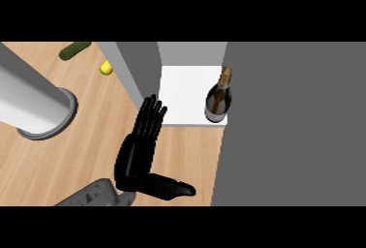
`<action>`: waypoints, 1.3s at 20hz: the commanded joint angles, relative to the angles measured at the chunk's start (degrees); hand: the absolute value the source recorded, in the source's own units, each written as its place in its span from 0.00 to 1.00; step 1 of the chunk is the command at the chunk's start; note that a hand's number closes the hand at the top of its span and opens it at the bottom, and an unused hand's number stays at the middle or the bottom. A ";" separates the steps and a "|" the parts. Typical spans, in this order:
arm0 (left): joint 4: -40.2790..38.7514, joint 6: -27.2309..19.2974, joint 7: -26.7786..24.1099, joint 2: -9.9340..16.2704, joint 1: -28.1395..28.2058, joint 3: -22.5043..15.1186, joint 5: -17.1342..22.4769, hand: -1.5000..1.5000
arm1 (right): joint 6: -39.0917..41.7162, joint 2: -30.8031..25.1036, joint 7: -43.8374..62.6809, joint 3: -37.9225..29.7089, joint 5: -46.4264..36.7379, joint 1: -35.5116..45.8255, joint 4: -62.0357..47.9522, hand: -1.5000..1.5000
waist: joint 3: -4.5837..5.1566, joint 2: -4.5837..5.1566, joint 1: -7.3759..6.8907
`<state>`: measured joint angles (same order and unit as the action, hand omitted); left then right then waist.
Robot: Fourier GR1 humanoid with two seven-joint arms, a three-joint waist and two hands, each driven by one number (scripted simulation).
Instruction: Pick up the wine, place it into the cabinet and close the cabinet
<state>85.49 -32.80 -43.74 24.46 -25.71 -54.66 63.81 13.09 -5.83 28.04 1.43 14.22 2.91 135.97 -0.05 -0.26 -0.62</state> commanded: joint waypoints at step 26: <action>23.07 25.84 -7.21 35.59 35.33 21.36 6.80 0.00 | -4.93 5.75 14.44 45.25 -8.62 5.12 2.44 1.00 | 0.28 -0.44 -0.51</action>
<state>109.03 -10.76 -50.29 57.14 7.11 -37.76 67.34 12.37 -1.42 38.59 35.33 11.83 3.99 136.98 0.16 -0.59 -1.00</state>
